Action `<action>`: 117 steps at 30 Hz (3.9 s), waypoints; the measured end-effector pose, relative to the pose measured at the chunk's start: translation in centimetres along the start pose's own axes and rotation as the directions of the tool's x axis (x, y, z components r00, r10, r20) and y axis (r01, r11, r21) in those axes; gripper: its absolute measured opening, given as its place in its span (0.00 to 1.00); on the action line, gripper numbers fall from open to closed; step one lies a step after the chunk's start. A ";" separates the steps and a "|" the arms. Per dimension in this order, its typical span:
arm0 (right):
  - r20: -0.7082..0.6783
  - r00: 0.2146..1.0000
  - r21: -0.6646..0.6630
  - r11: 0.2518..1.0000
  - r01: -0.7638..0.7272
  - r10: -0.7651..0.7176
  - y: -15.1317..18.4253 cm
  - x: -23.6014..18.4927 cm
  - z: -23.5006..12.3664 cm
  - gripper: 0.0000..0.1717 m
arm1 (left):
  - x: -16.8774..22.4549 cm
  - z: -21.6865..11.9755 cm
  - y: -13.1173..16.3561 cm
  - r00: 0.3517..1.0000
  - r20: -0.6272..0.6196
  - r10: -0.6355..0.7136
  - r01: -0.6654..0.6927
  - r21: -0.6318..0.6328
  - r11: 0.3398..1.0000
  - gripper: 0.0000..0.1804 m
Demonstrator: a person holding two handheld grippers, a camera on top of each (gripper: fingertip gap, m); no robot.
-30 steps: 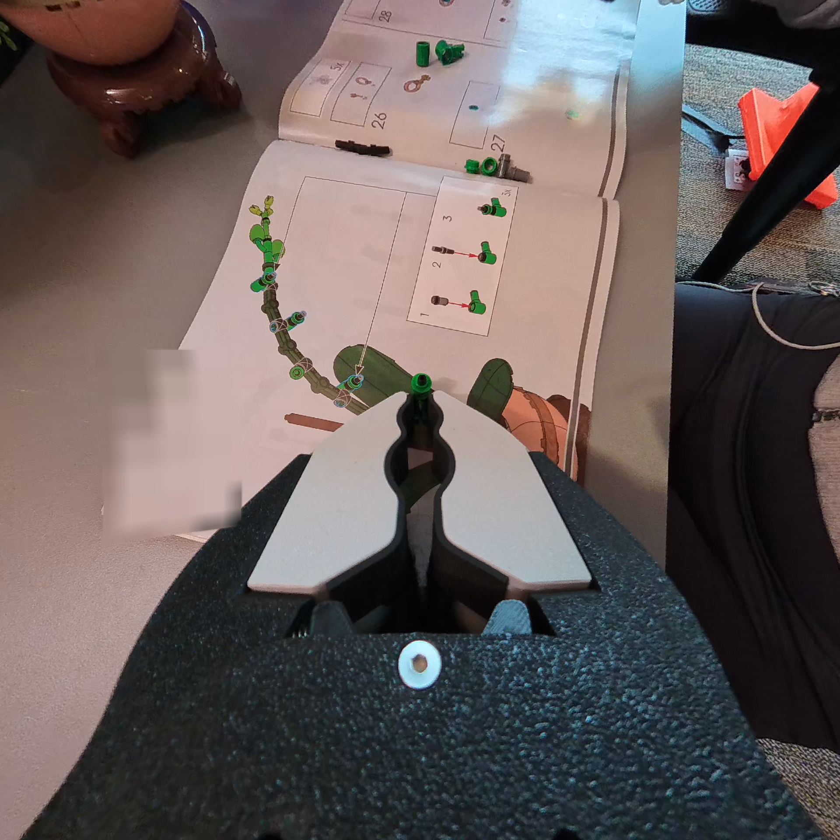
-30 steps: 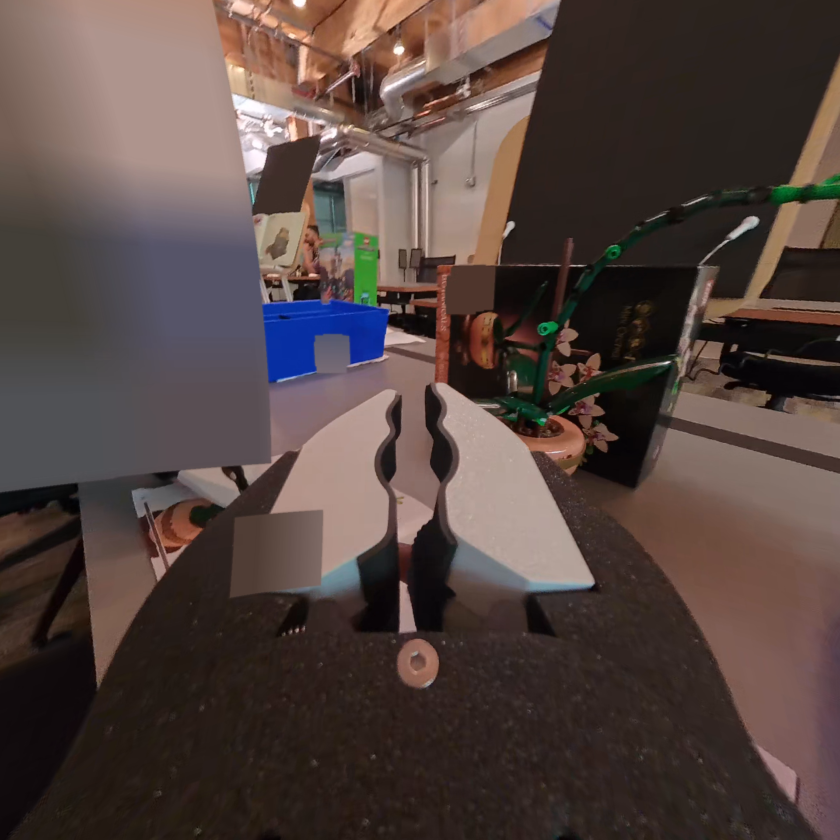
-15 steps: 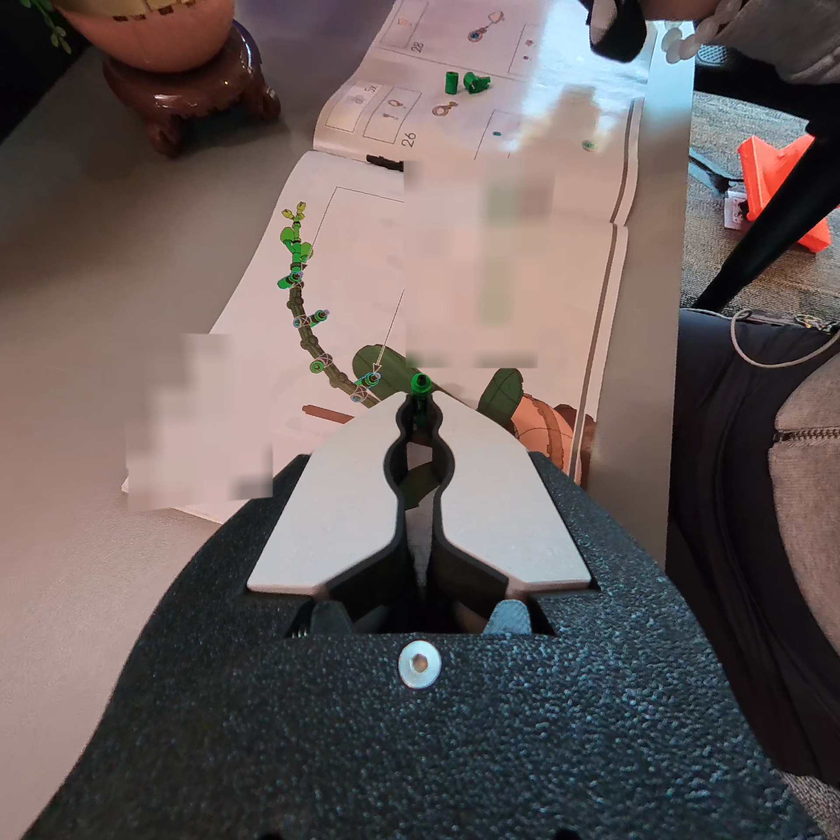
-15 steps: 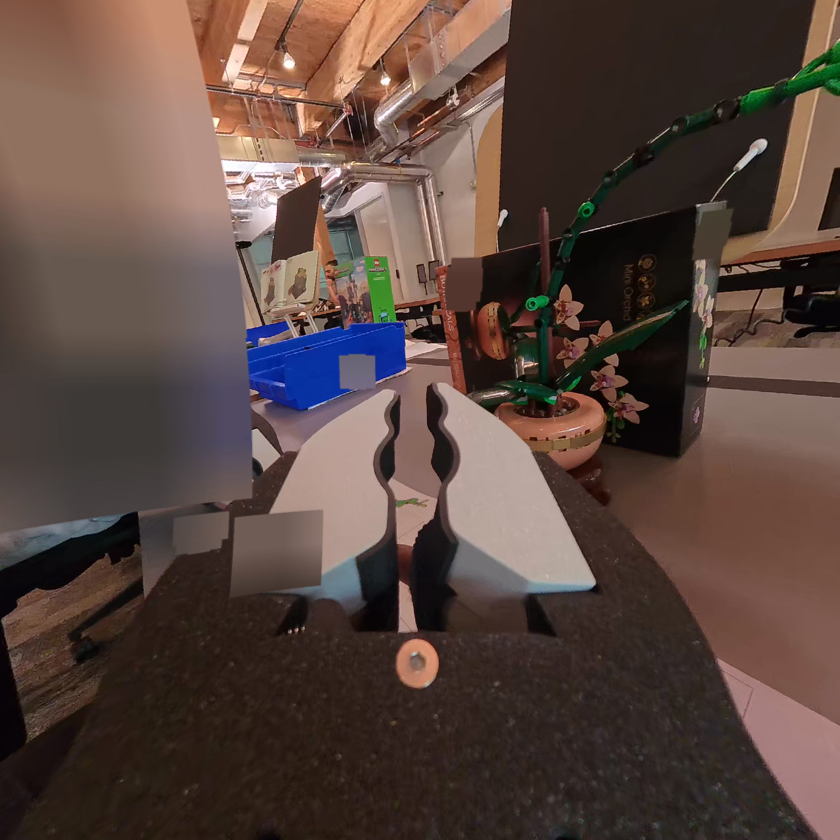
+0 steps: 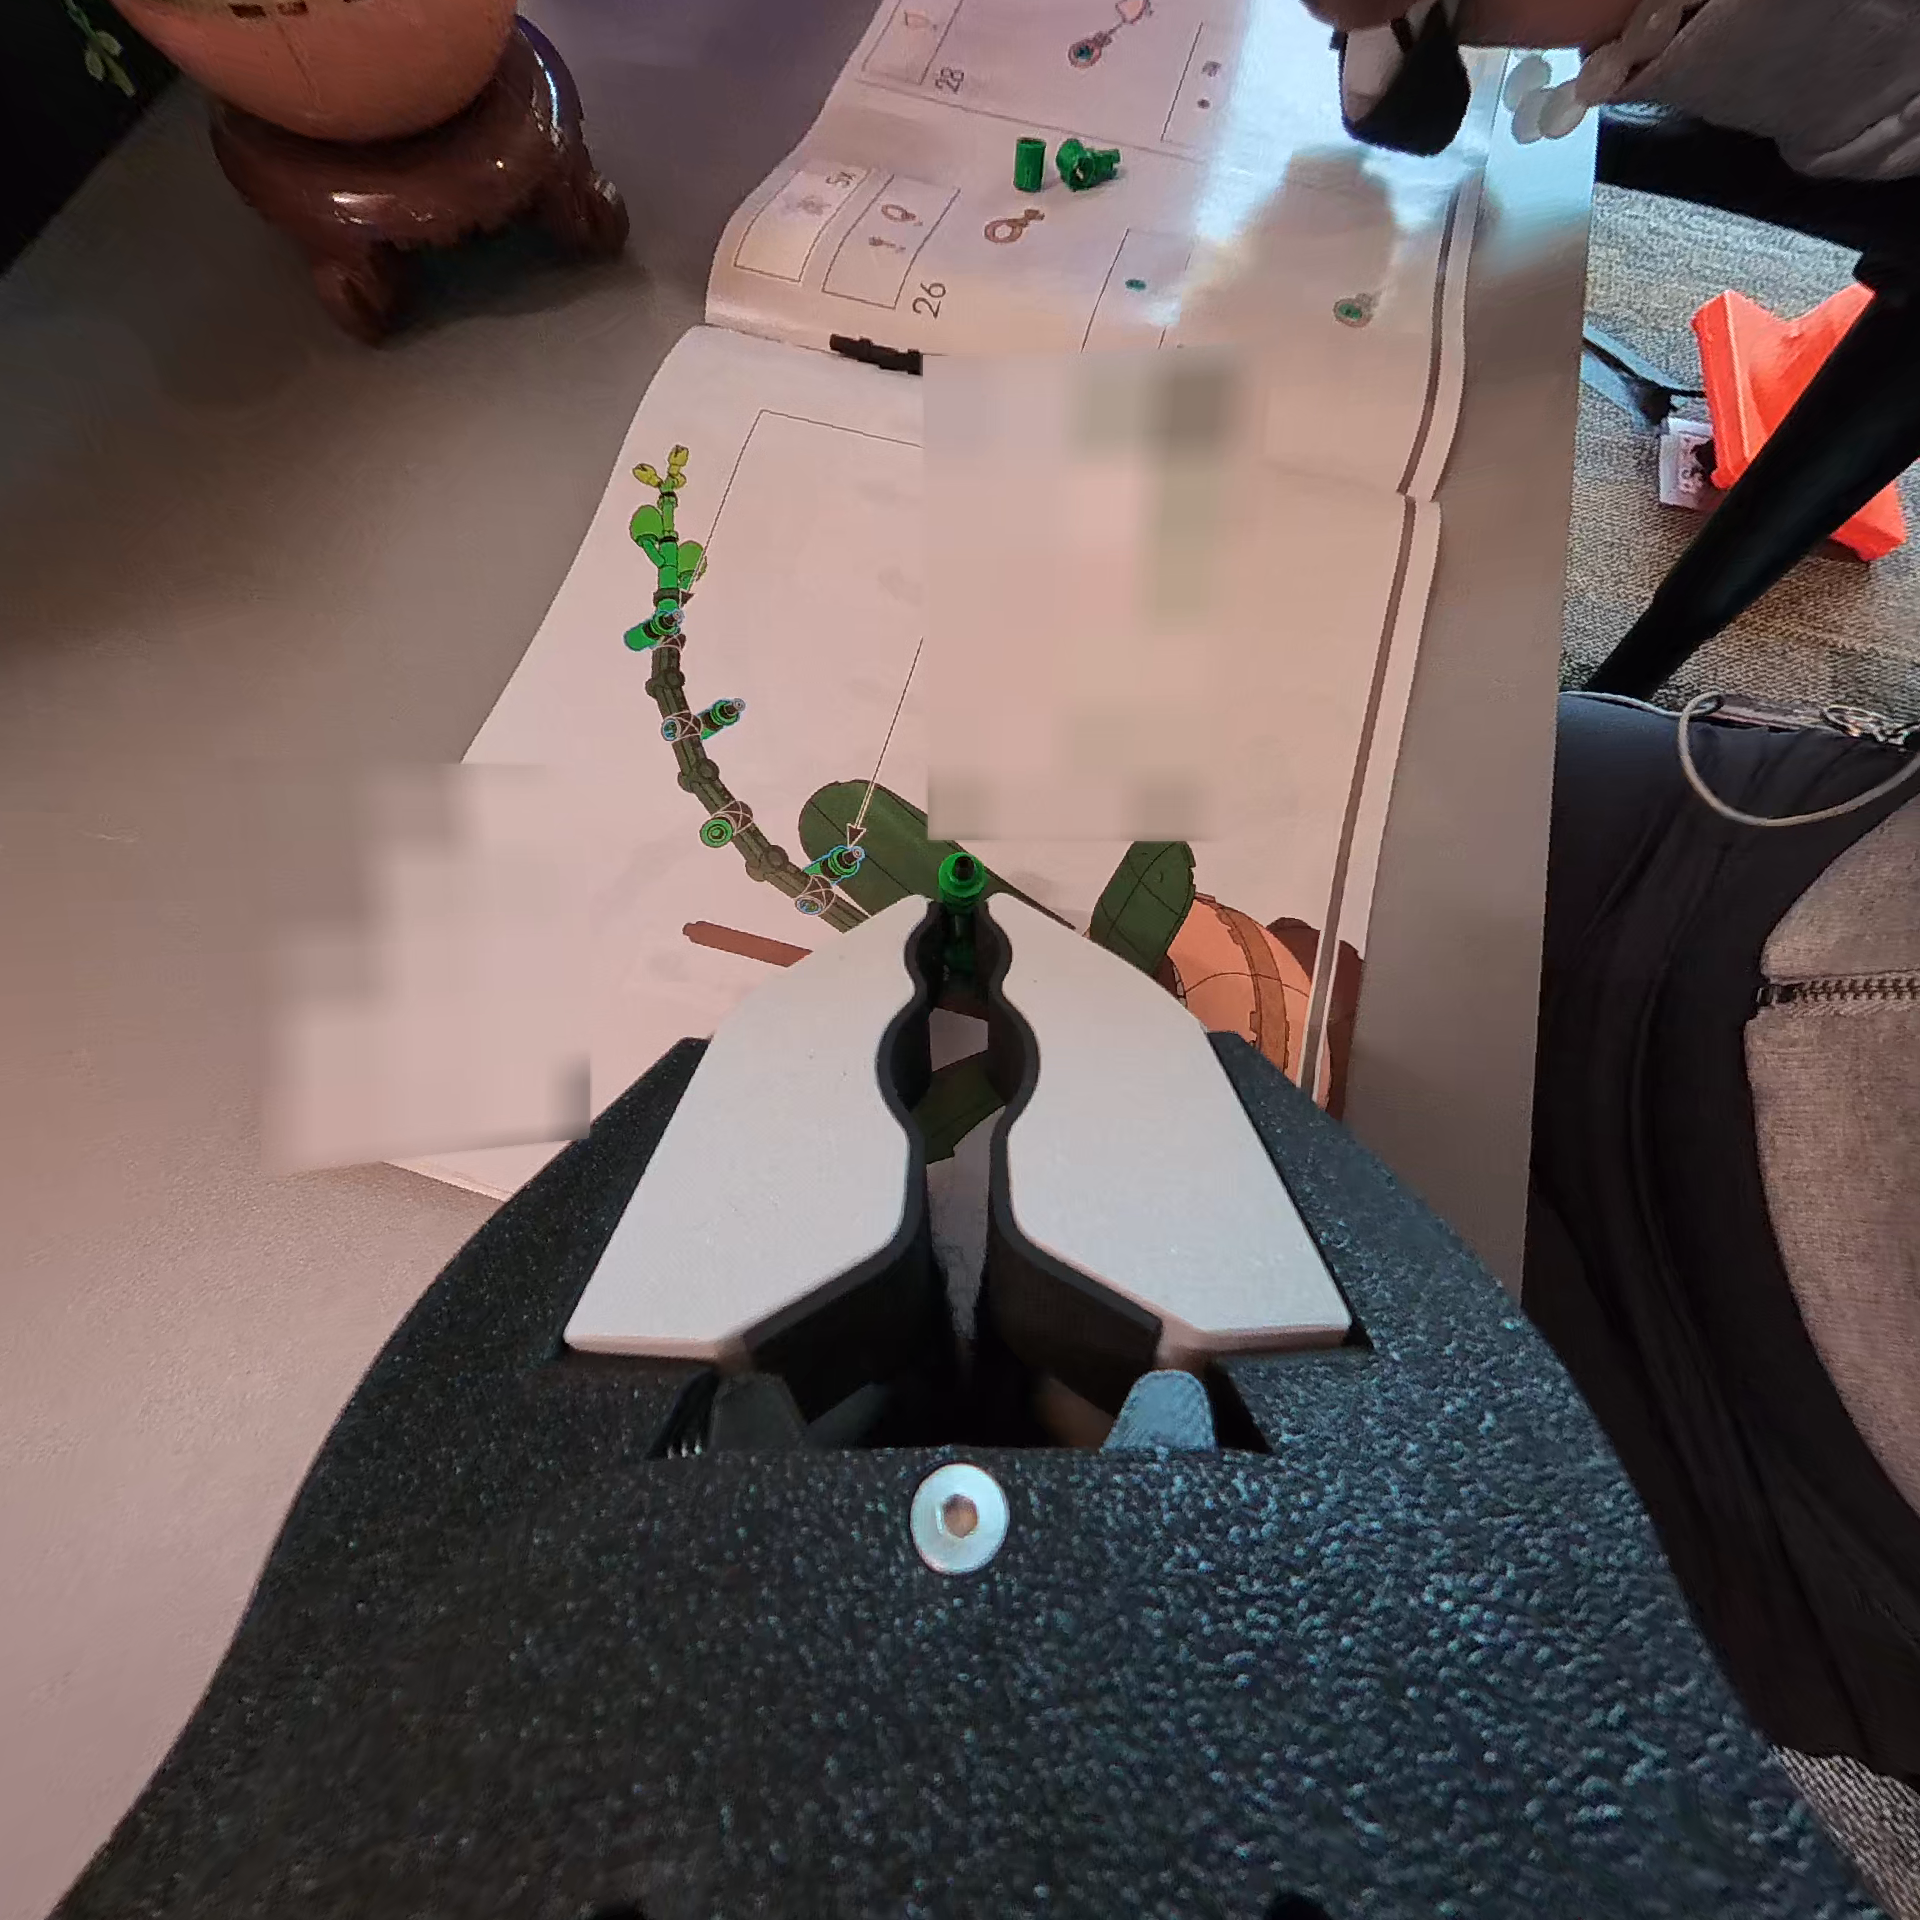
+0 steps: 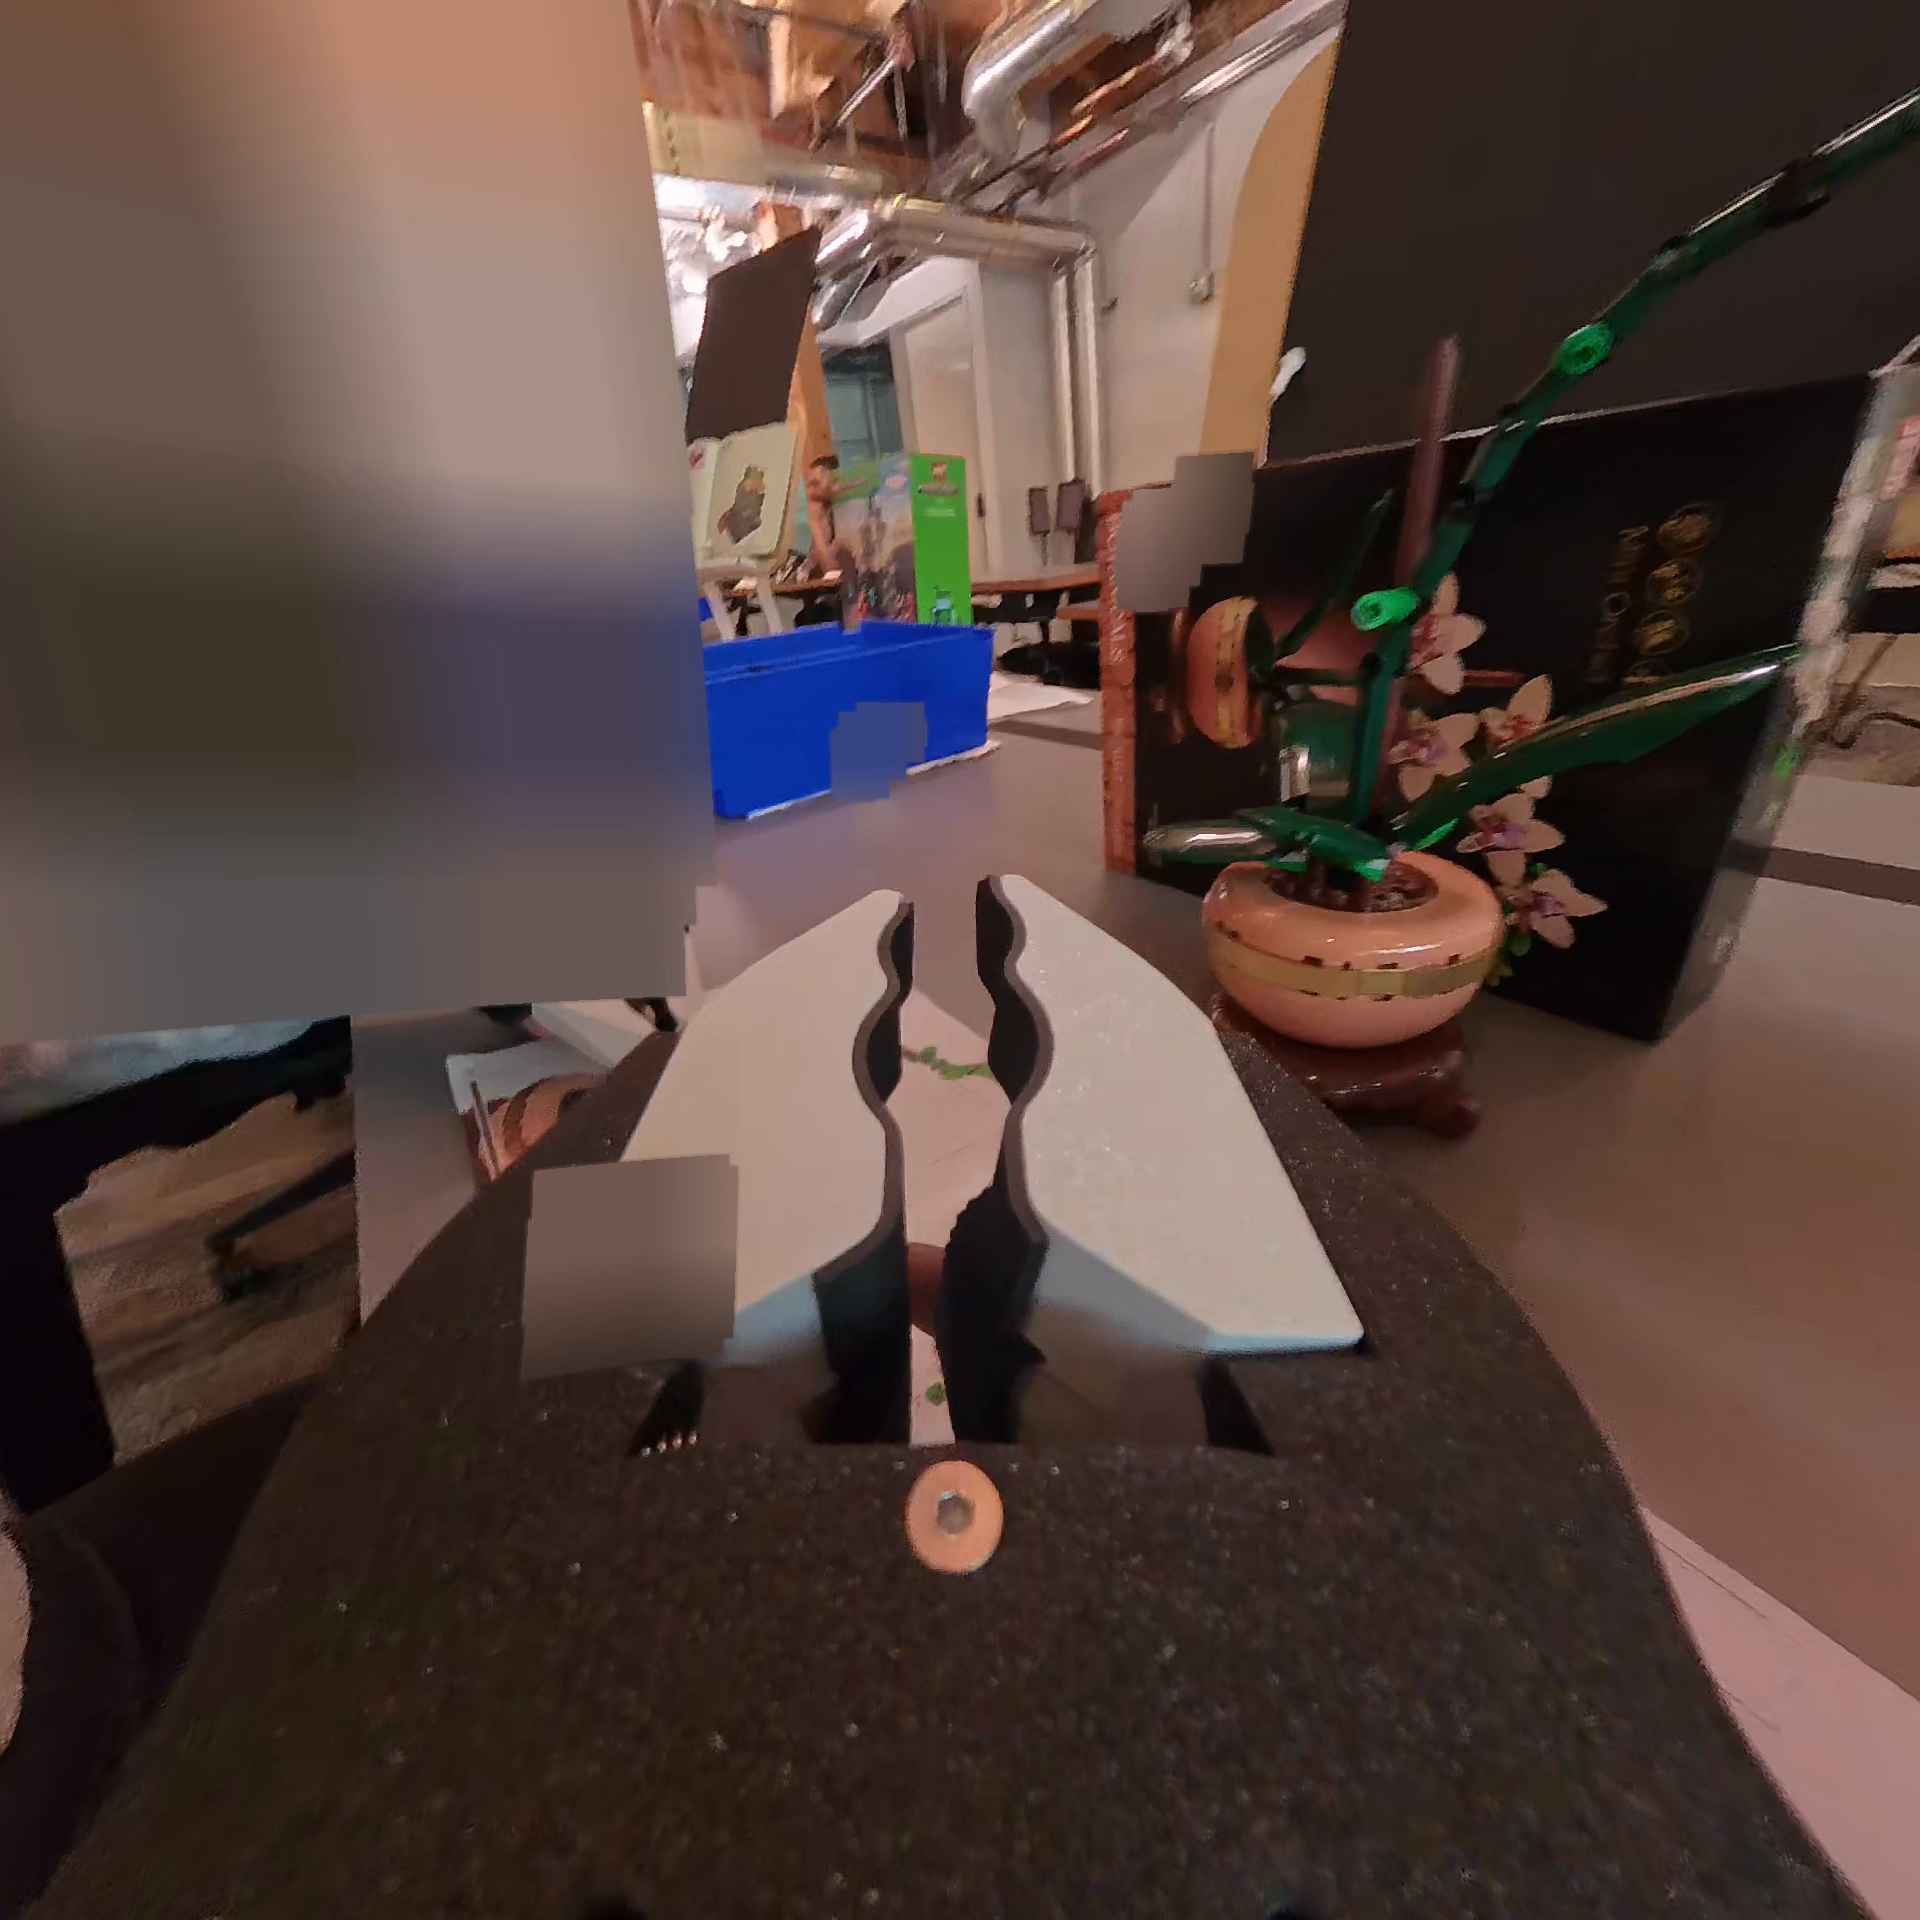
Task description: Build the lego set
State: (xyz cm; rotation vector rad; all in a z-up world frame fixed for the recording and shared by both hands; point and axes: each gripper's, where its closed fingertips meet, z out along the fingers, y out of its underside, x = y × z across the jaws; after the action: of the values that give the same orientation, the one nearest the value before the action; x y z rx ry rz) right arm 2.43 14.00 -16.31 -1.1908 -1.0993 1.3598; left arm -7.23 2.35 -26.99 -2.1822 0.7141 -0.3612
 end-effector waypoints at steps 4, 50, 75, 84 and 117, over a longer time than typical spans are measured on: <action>0.154 0.987 -0.154 0.986 0.064 -0.040 2.4 -2.9 1.4 0.03 | 0.1 0.1 0.0 1.000 -0.011 -0.004 0.004 -0.001 1.000 0.02; 0.028 0.999 -0.762 0.648 -0.005 0.040 11.3 -1.5 14.3 0.04 | -7.7 -5.7 0.3 0.940 0.270 -0.210 0.155 0.209 0.966 0.01; 0.208 0.960 -0.619 0.735 0.278 -0.188 1.1 -3.4 6.5 0.19 | -3.2 -4.7 -3.3 0.993 0.090 -0.076 0.044 0.311 0.949 0.17; 0.018 0.995 -0.885 0.461 0.060 -0.094 8.4 3.1 -7.2 0.12 | 1.7 -0.9 -3.7 0.997 -0.062 0.051 -0.034 0.243 0.969 0.05; 0.267 0.536 -0.336 0.444 0.831 -0.801 3.3 -9.6 7.1 0.01 | 2.3 -4.3 -9.0 0.976 -0.188 -0.113 0.203 0.581 0.788 0.10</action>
State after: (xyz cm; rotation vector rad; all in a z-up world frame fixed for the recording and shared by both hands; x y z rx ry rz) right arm -4.60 3.97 -17.79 -0.6739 -1.7851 0.3722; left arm -4.08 3.10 -17.28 -1.6155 0.4089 -0.7334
